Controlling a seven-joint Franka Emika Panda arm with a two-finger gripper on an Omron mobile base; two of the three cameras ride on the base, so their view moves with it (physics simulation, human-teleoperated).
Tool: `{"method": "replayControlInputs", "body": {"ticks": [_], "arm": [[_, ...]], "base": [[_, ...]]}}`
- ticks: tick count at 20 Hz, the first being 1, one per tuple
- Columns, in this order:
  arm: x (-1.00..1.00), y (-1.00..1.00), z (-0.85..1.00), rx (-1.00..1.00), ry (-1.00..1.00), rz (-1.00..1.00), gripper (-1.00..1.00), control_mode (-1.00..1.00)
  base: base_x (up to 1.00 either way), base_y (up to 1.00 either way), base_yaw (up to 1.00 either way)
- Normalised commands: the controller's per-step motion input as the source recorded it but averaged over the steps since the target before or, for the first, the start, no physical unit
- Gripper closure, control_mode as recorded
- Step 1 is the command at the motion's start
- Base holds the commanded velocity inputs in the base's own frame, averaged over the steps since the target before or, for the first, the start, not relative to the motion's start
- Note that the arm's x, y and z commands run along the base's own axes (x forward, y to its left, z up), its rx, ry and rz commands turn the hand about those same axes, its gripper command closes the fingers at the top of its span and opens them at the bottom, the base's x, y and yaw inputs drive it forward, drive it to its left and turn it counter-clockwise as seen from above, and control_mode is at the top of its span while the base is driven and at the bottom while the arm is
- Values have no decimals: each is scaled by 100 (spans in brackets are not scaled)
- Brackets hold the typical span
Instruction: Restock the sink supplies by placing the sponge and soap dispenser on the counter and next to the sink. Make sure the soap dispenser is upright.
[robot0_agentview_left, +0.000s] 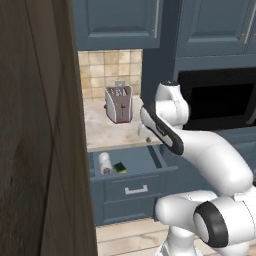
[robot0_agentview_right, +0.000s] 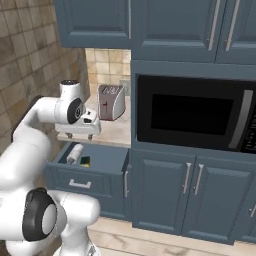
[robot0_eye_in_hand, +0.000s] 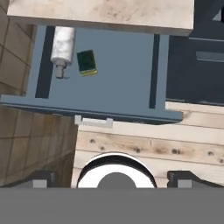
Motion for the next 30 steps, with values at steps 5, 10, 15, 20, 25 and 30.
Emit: {"method": "replayControlInputs", "body": {"ticks": [5,10,15,20,25,30], "arm": [[24,39,-100,1,0,0,-100,-100],[36,2,-87,11,1,0,-100,-100],[52,0,-60,7,4,0,-100,-100],[53,0,-40,3,8,0,-100,-100],[49,3,-31,0,15,0,-100,-100],[40,0,-37,0,14,0,-100,-100]], "base": [[0,0,0],[0,0,0],[0,0,0],[0,0,0],[0,0,0],[0,0,0]]}}
